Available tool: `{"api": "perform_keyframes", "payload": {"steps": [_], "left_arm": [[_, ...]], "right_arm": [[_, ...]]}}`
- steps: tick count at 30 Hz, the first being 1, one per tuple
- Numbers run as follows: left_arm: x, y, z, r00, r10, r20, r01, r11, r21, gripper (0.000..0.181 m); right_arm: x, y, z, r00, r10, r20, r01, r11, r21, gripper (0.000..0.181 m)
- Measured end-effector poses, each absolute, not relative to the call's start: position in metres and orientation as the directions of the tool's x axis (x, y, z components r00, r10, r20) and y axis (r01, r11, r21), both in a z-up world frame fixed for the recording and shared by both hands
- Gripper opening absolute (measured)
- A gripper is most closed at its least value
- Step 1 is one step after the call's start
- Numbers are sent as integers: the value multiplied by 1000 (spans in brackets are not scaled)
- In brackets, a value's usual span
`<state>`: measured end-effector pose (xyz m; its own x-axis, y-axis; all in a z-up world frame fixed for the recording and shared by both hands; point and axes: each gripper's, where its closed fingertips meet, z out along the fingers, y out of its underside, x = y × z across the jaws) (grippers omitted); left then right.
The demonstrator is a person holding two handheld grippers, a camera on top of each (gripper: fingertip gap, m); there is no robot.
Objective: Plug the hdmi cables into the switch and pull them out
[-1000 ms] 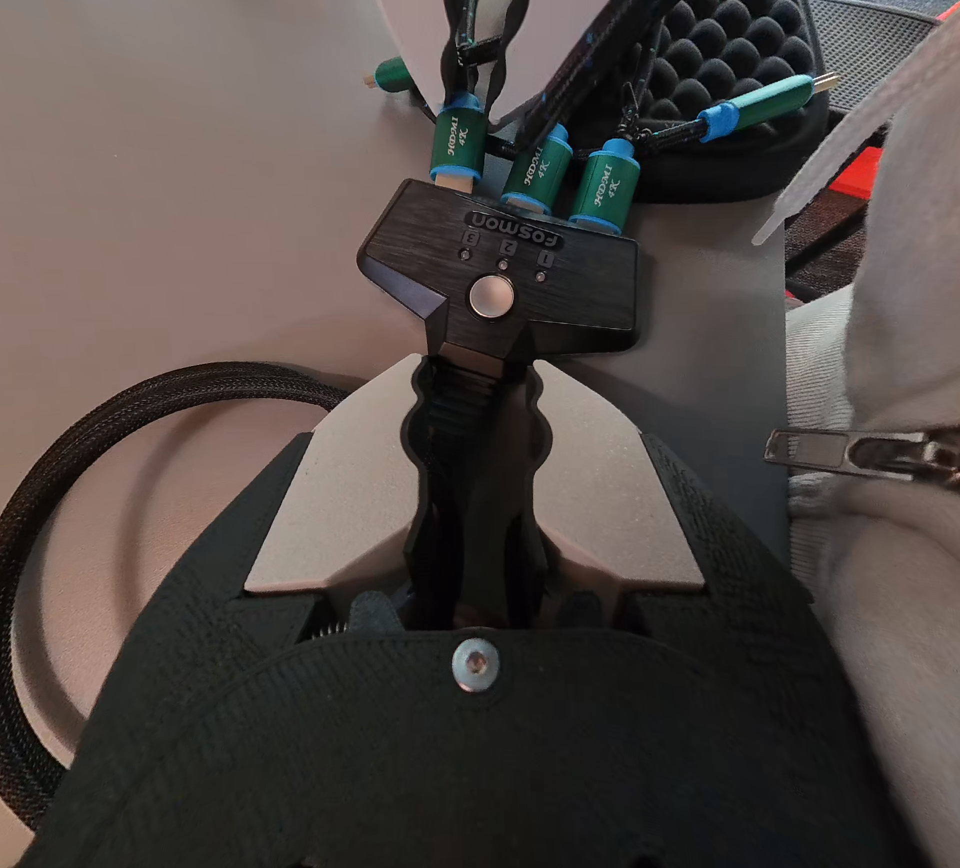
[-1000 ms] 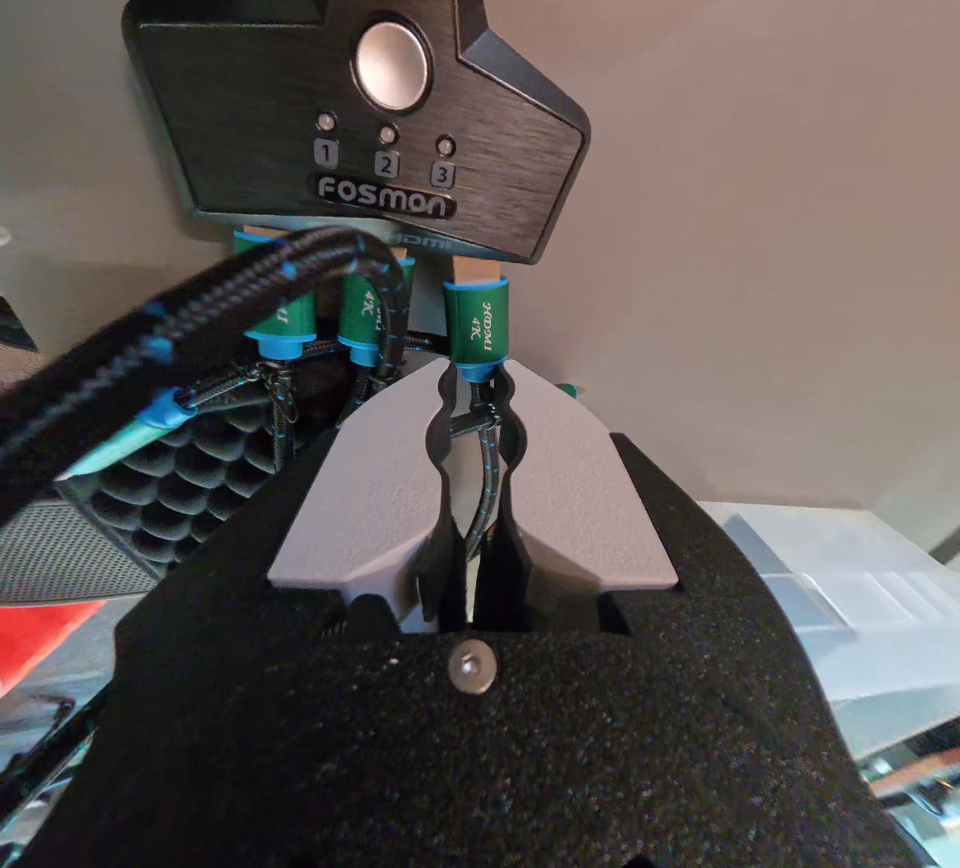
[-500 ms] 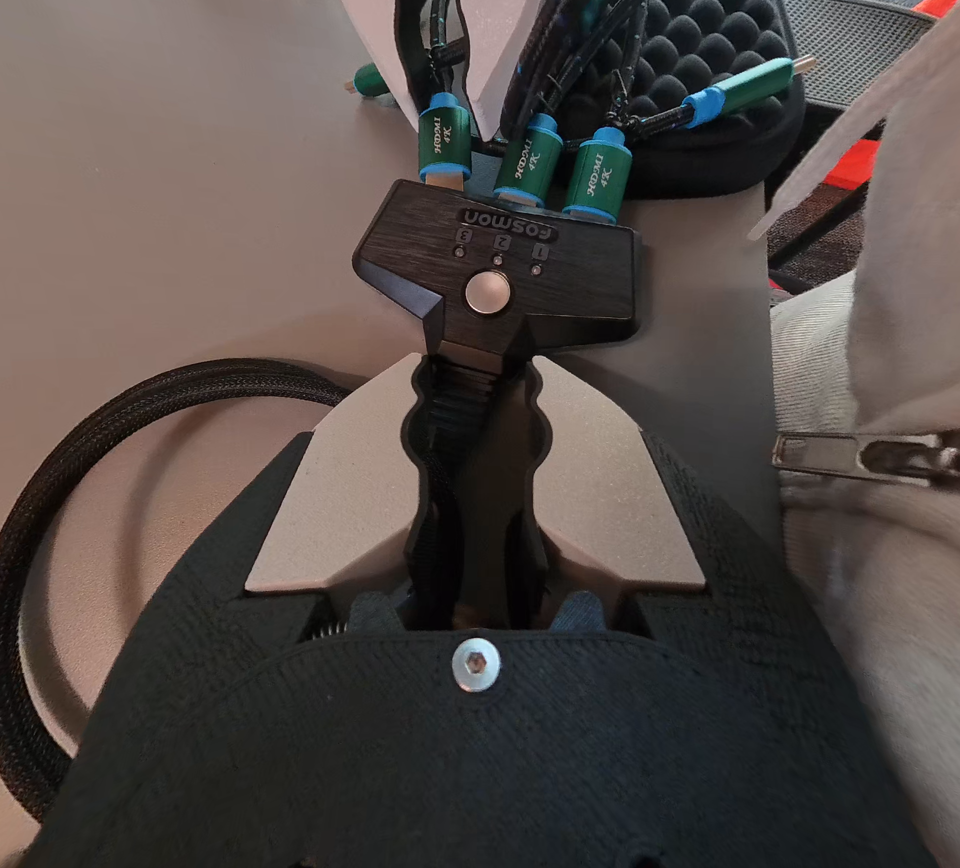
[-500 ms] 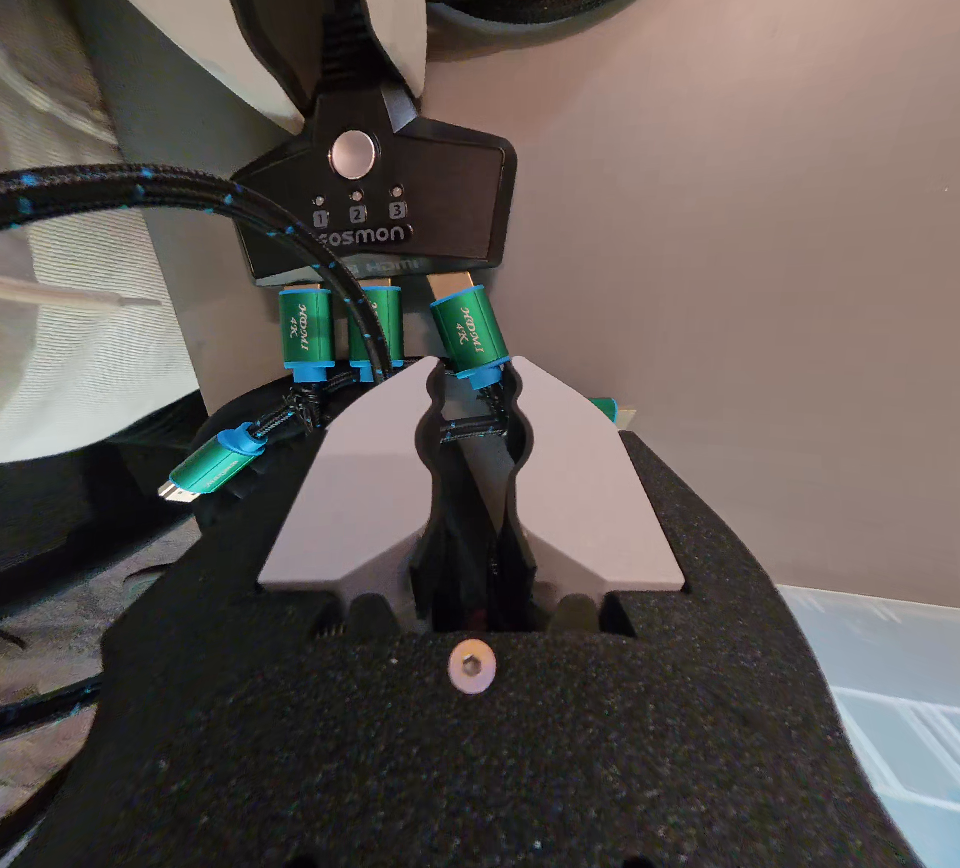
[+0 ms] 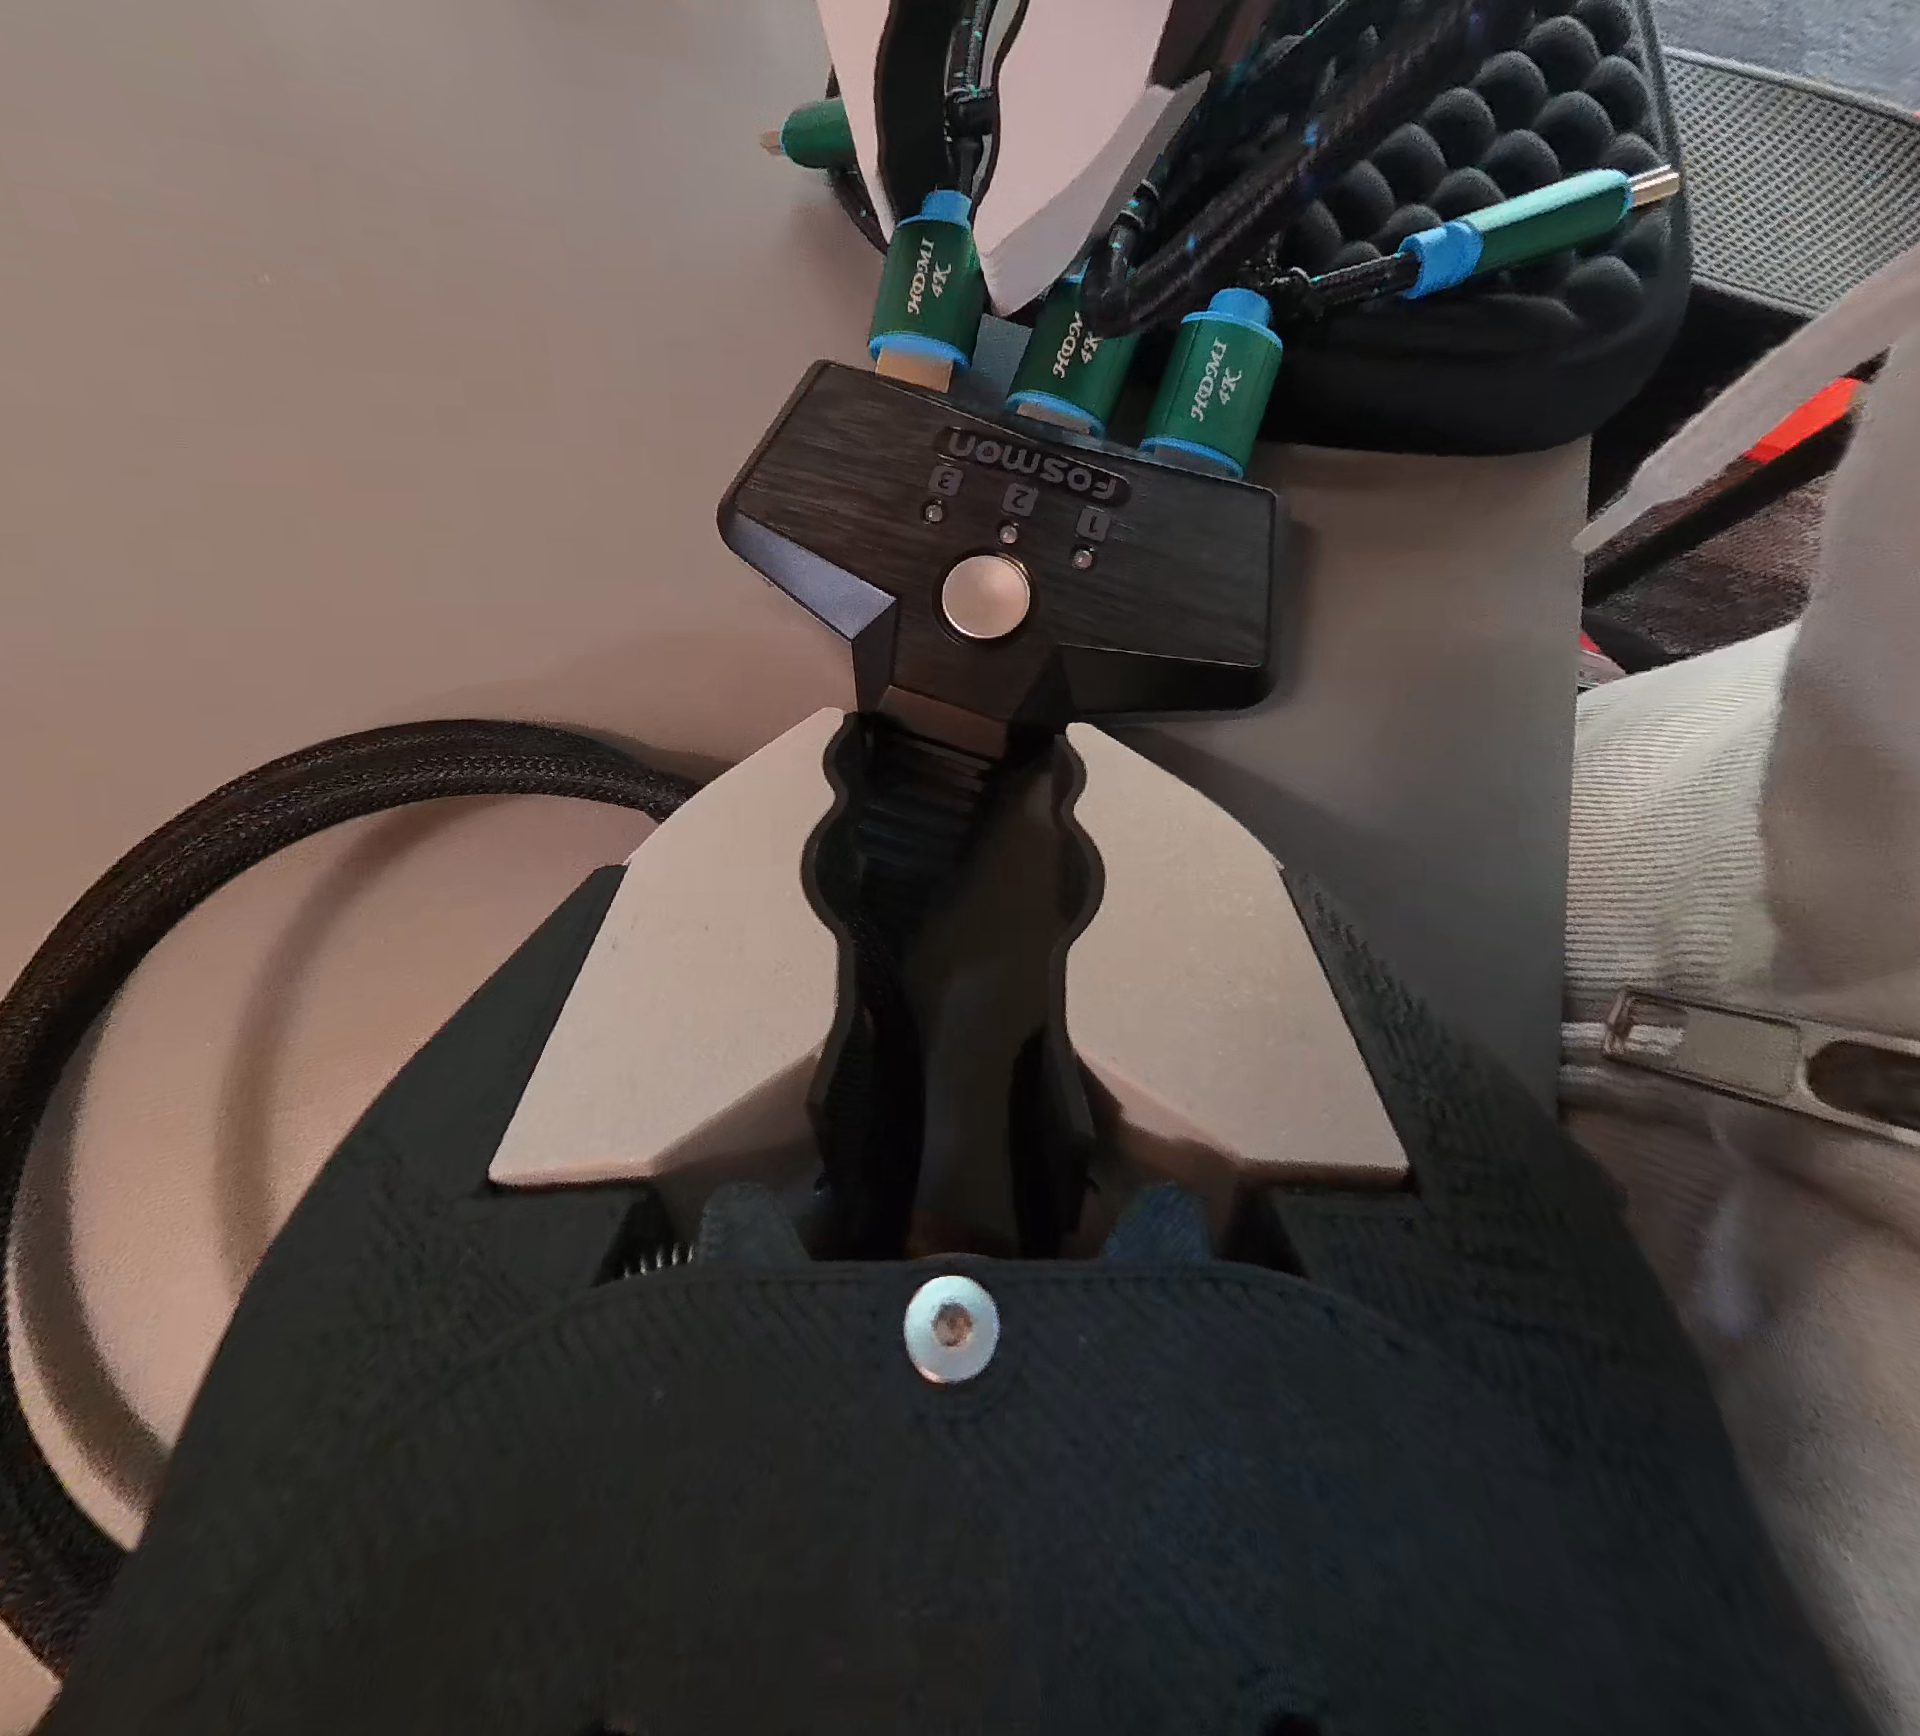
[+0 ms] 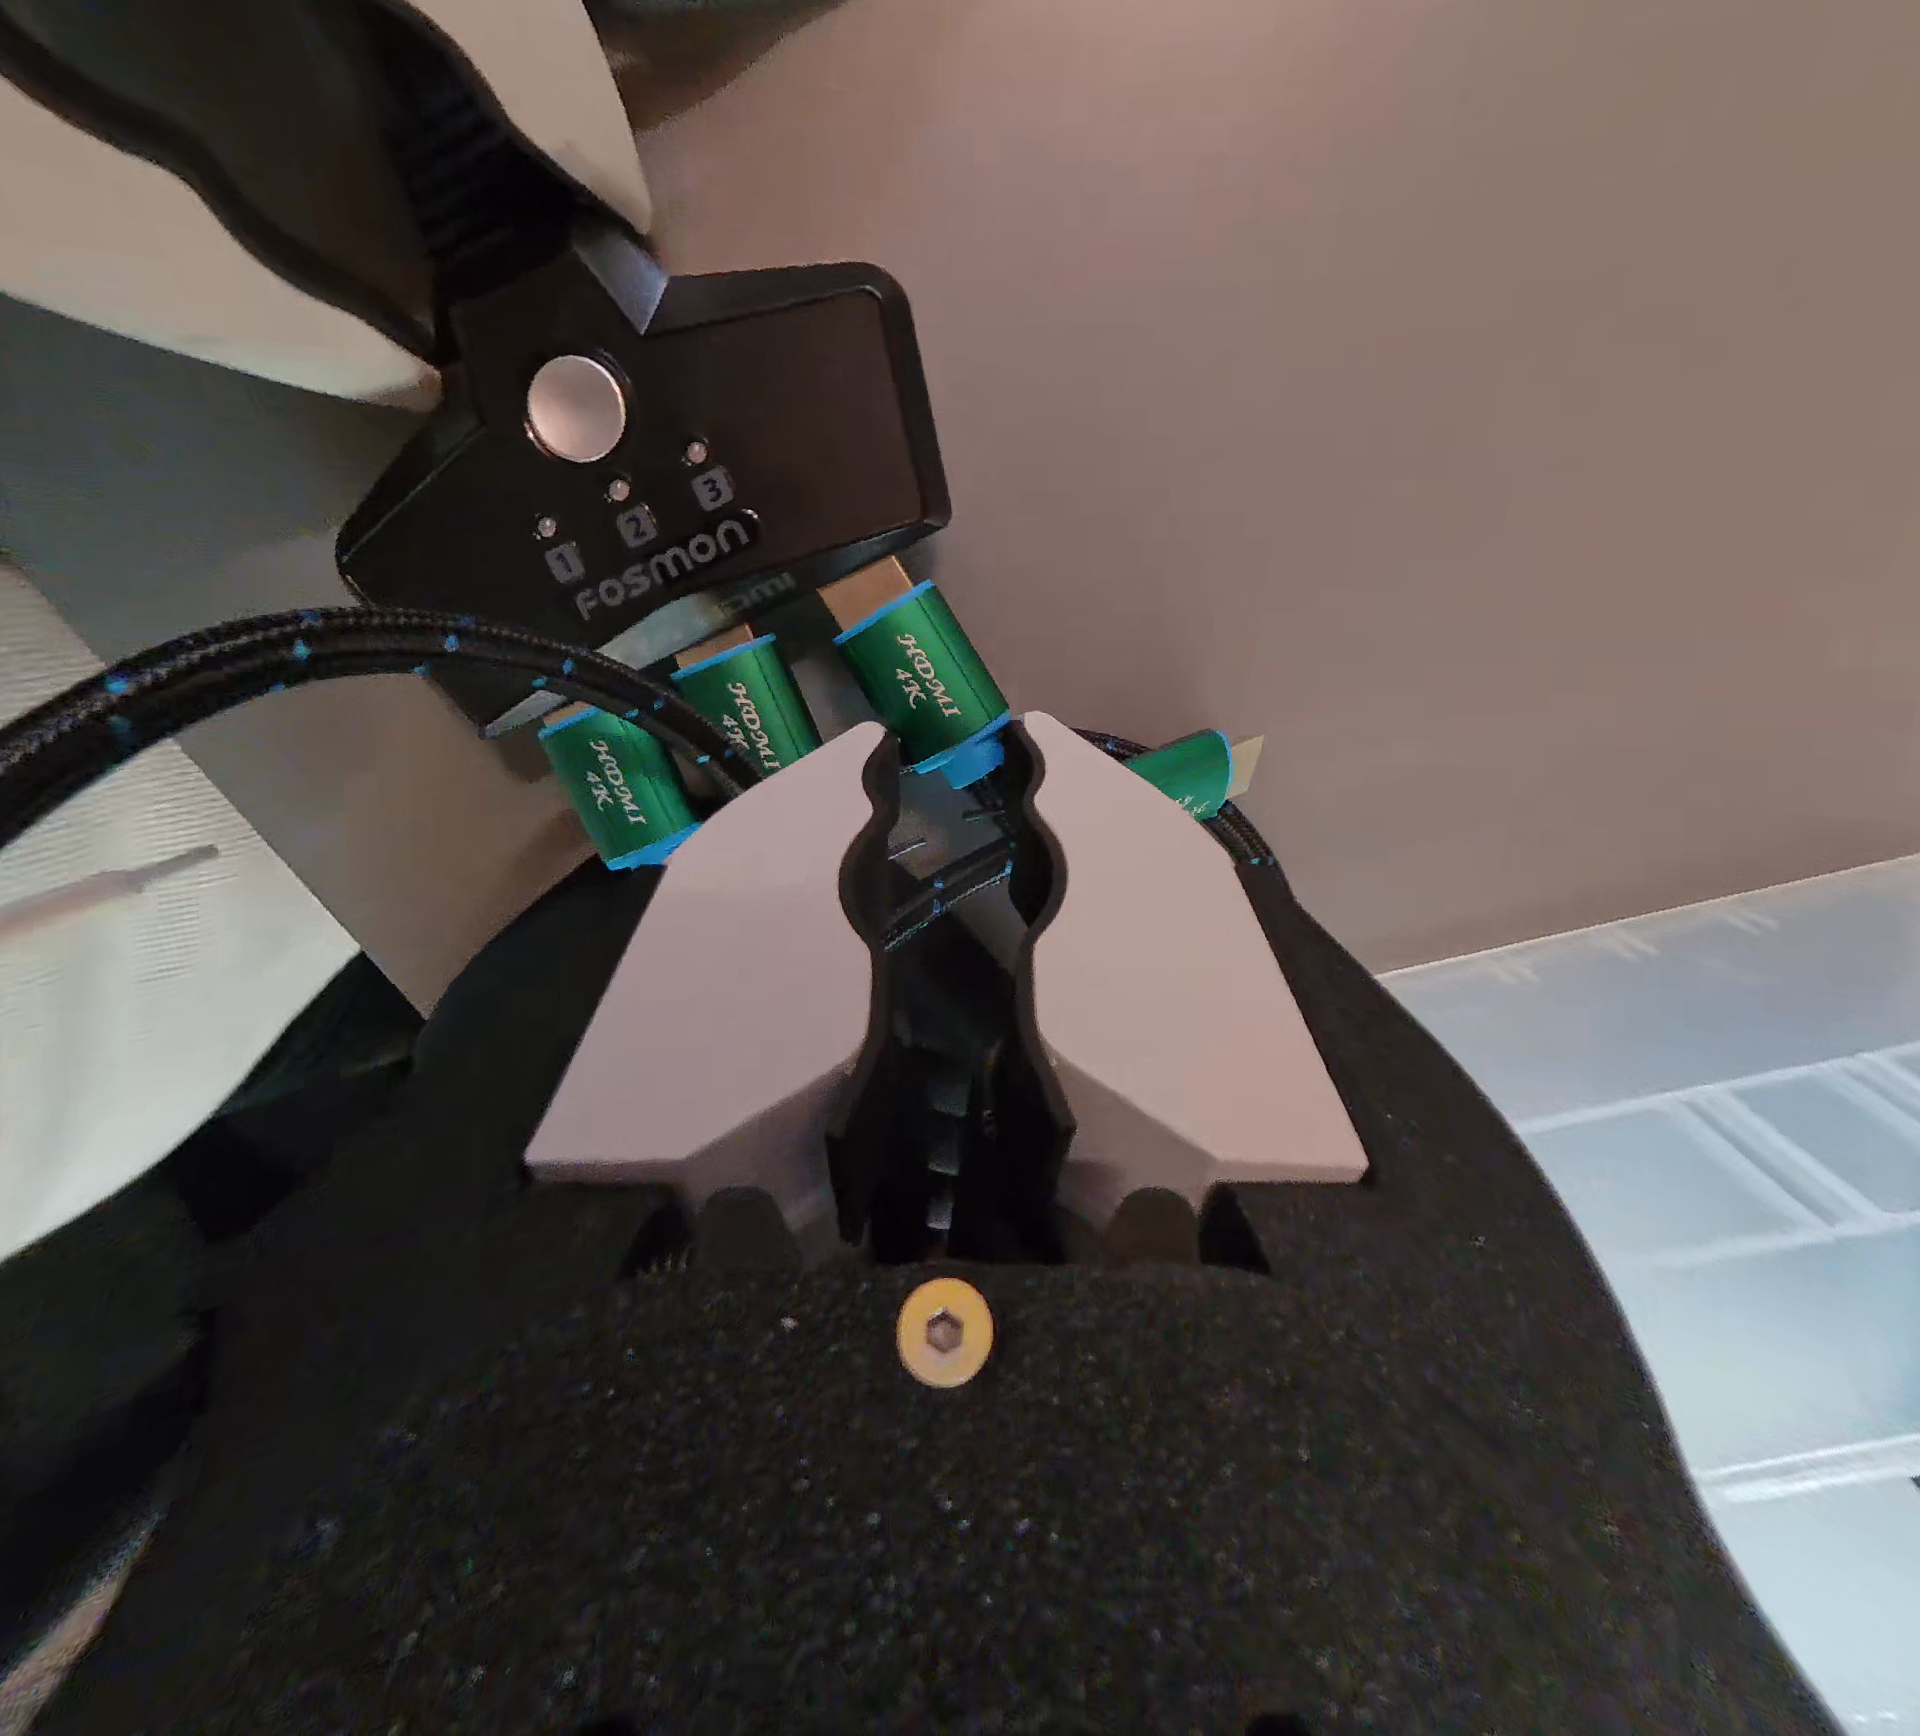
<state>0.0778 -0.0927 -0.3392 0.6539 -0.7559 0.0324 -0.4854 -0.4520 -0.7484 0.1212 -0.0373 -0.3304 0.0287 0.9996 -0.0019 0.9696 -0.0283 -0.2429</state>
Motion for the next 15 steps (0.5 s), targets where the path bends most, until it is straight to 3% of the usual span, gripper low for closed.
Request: {"api": "perform_keyframes", "payload": {"steps": [4, 7, 10, 13, 15], "left_arm": [[80, -93, -340, 665, -746, 36, -478, -462, -747, 33], [80, -94, -340, 658, -753, 28, -487, -453, -747, 33], [80, -97, -340, 629, -777, 16, -510, -428, -746, 34], [79, -97, -341, 617, -787, -9, -528, -405, -746, 34], [79, -97, -341, 626, -780, -7, -522, -413, -746, 34]], "right_arm": [[125, -38, -329, 38, 999, -5, 977, -39, -210, 19], [127, -39, -330, 51, 993, -110, 976, -73, -203, 18], [128, -39, -330, -118, 984, -134, 972, 86, -221, 19], [129, -37, -330, -371, 928, -26, 908, 356, -221, 19], [129, -37, -330, -379, 925, -29, 905, 364, -221, 18]]}}
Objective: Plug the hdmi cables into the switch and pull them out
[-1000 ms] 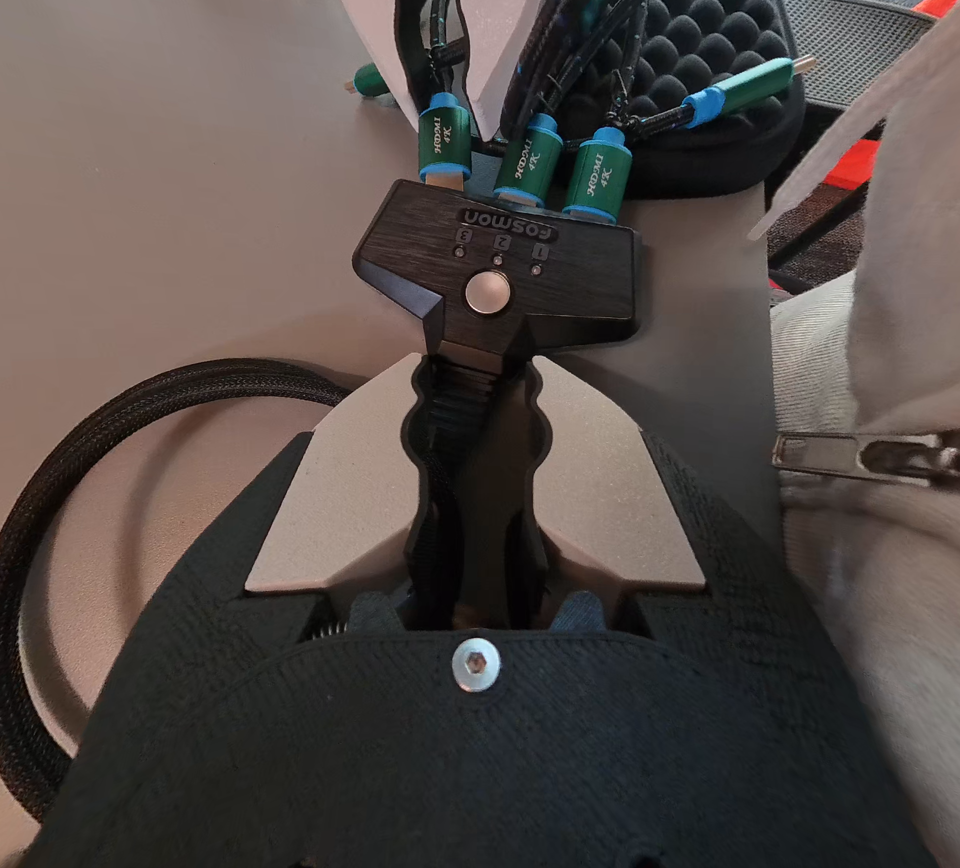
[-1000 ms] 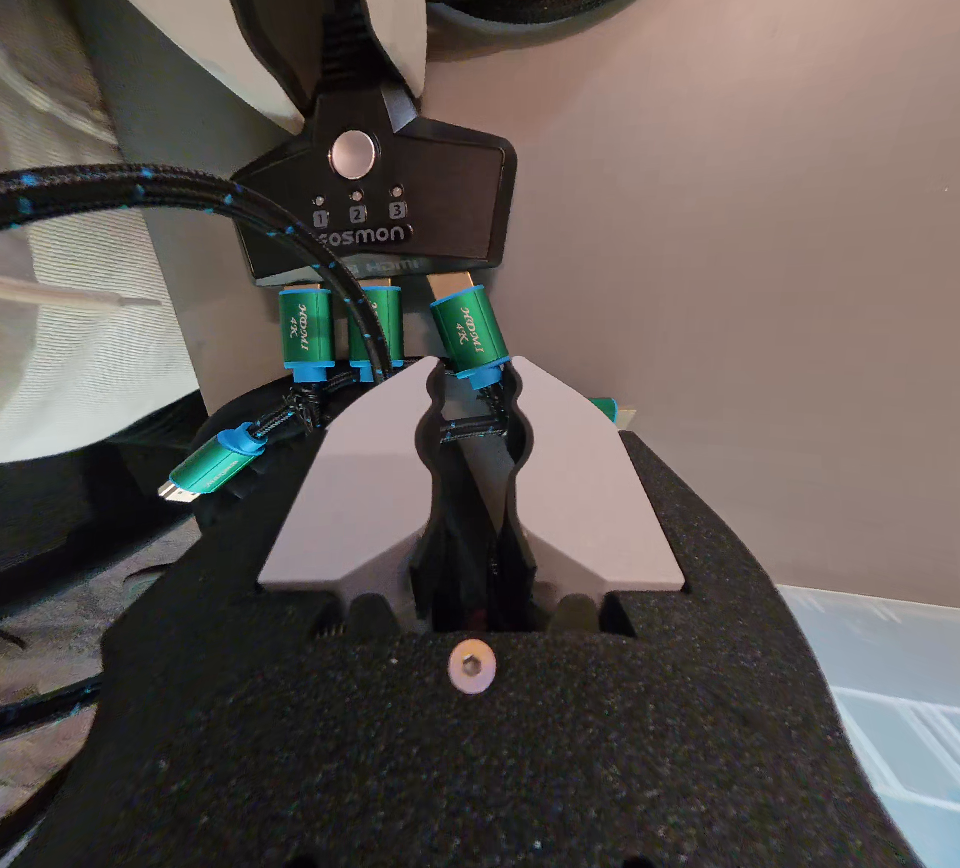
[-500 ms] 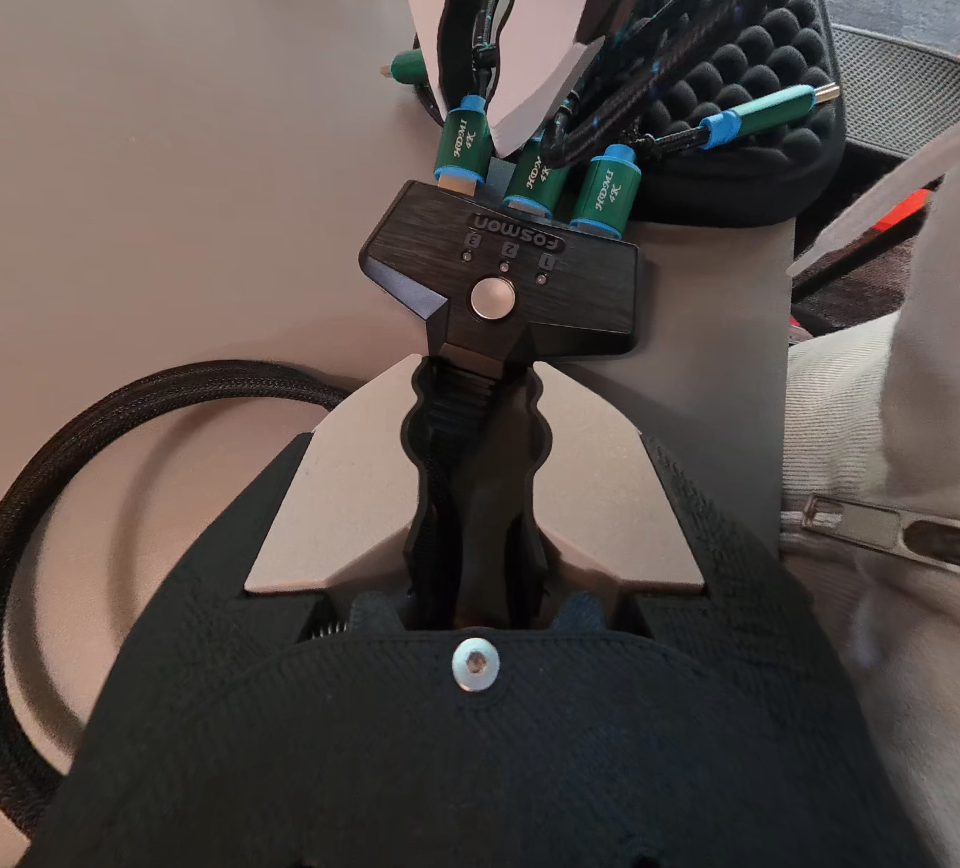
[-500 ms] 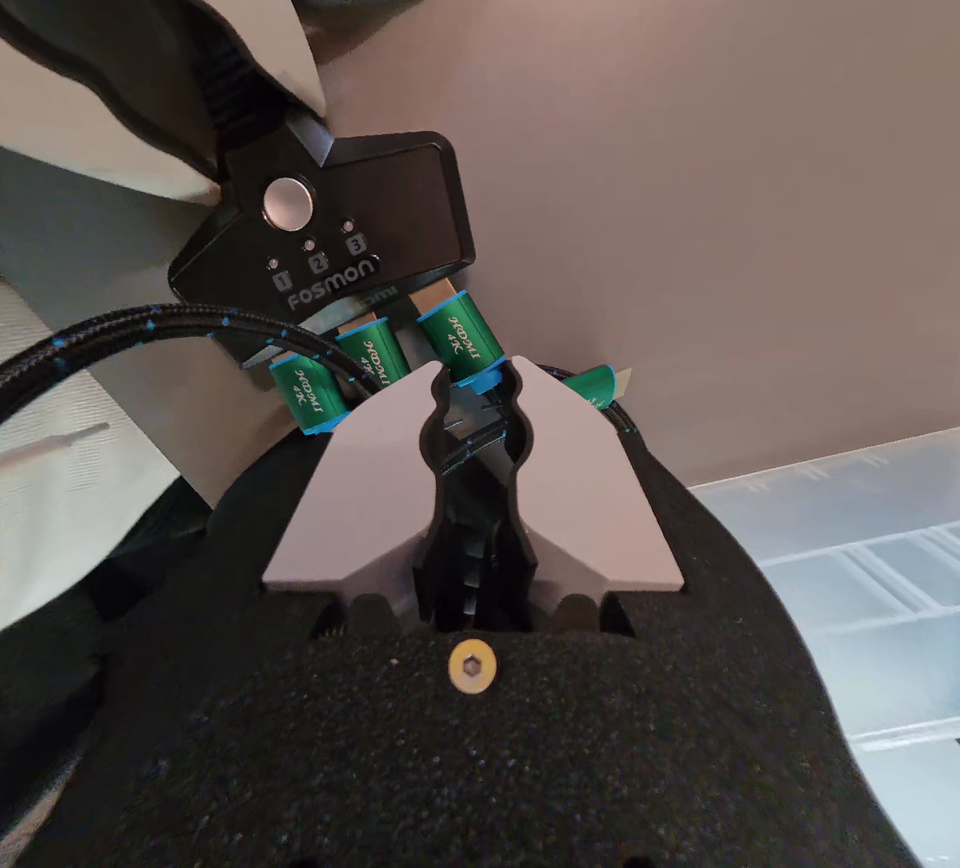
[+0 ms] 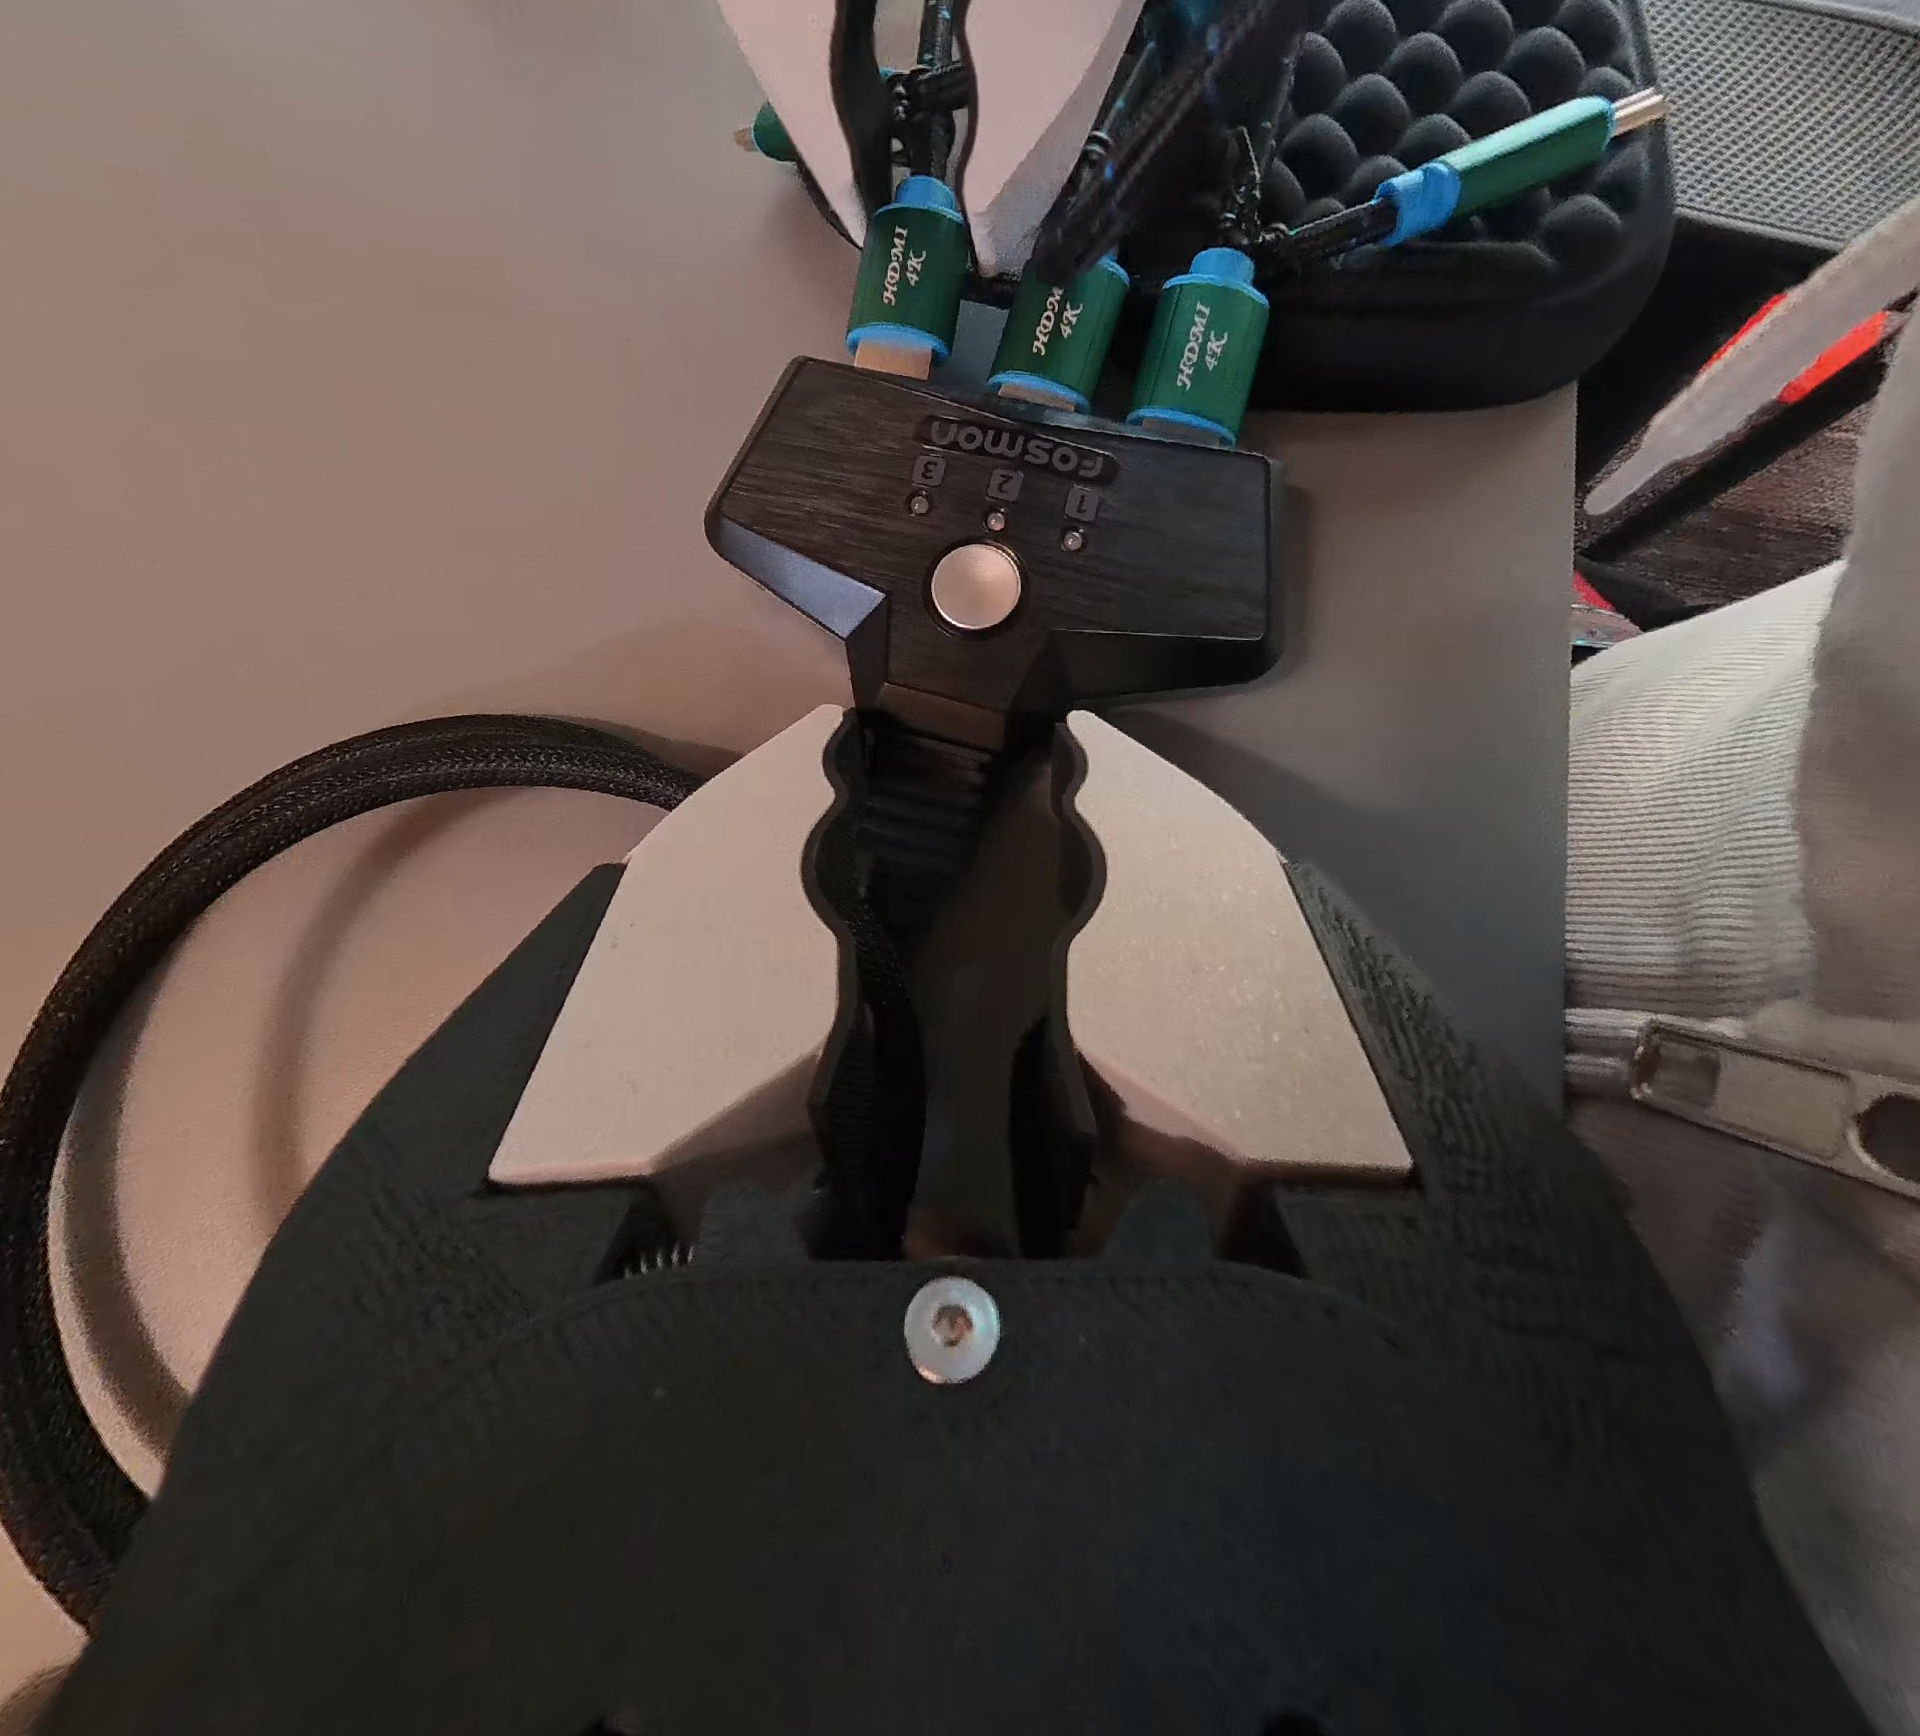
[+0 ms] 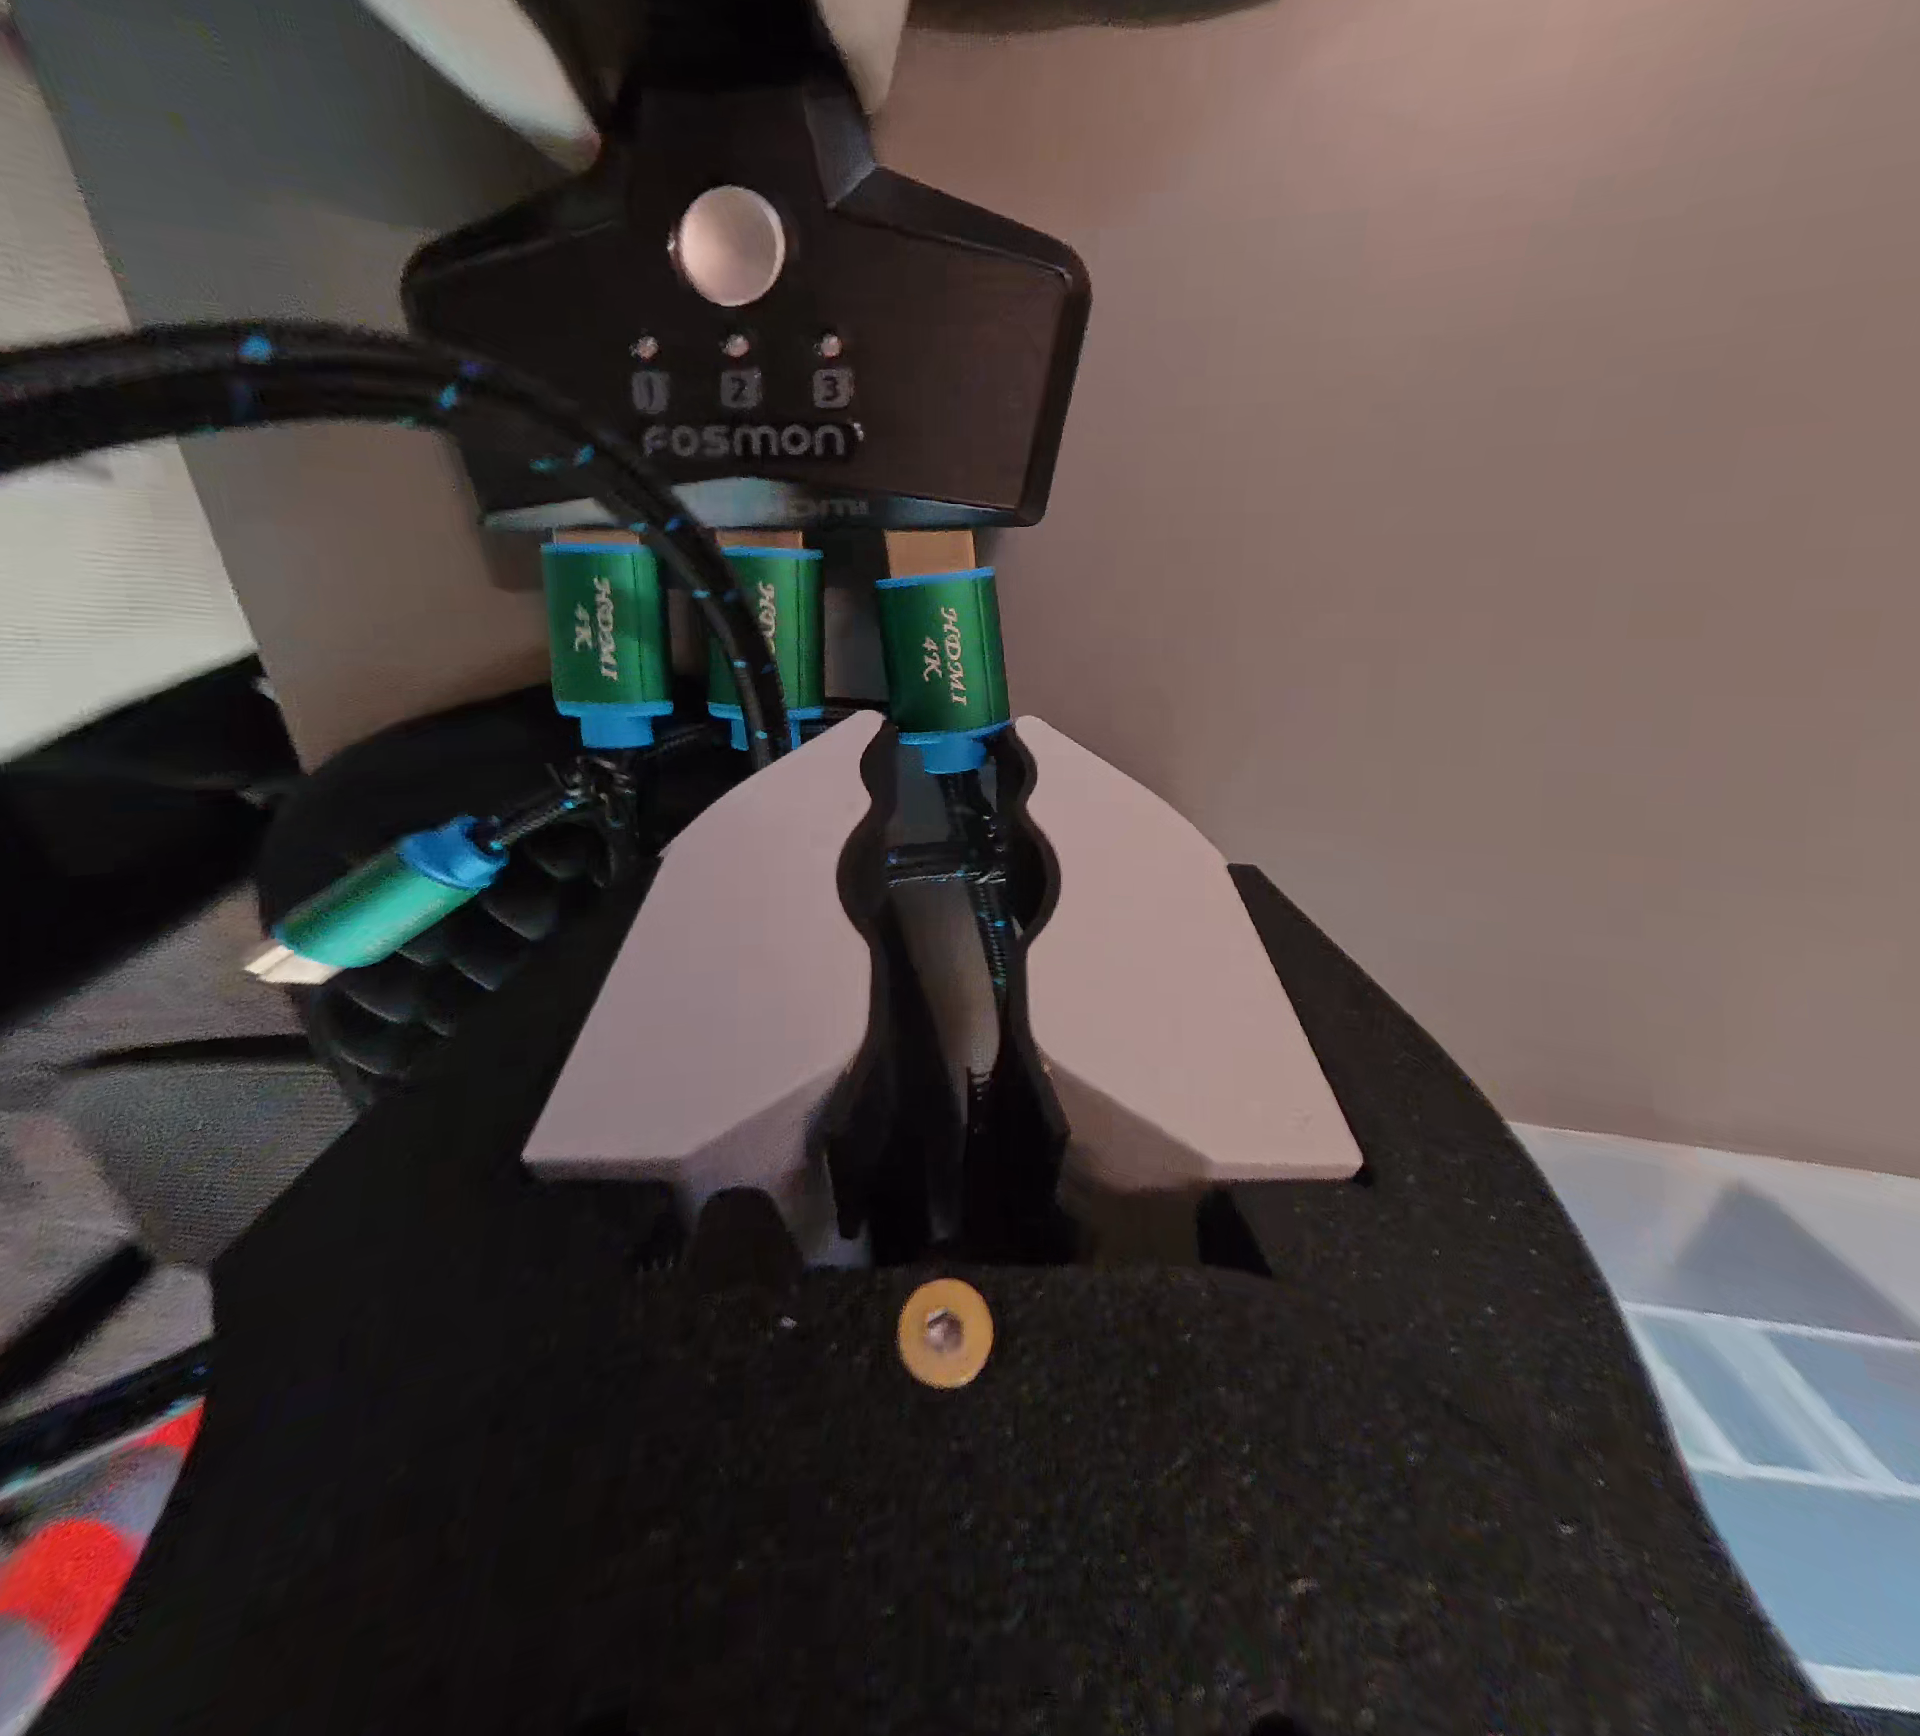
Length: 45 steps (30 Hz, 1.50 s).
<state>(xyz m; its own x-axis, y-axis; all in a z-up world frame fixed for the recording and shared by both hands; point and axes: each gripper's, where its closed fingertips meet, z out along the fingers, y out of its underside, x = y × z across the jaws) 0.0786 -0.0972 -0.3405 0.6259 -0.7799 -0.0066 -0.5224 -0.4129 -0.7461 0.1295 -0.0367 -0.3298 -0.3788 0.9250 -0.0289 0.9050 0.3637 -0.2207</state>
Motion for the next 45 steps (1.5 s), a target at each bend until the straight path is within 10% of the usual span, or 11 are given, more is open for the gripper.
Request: {"api": "perform_keyframes", "payload": {"steps": [5, 19, 40, 45], "left_arm": [[79, -96, -340, 657, -753, 10, -496, -443, -747, 33], [80, -100, -332, 548, -829, -109, -564, -271, -780, 34], [79, -104, -335, 414, -899, -145, -632, -169, -756, 37], [65, -93, -308, 452, -878, -158, -530, -122, -839, 39]], "right_arm": [[128, -40, -328, -82, 979, -185, 968, 34, -248, 17], [134, -33, -325, -302, 950, -83, 926, 272, -262, 38], [121, -60, -311, -424, 905, -41, 810, 358, -464, 18], [112, -43, -288, -481, 840, 250, 695, 539, -476, 20]]}}
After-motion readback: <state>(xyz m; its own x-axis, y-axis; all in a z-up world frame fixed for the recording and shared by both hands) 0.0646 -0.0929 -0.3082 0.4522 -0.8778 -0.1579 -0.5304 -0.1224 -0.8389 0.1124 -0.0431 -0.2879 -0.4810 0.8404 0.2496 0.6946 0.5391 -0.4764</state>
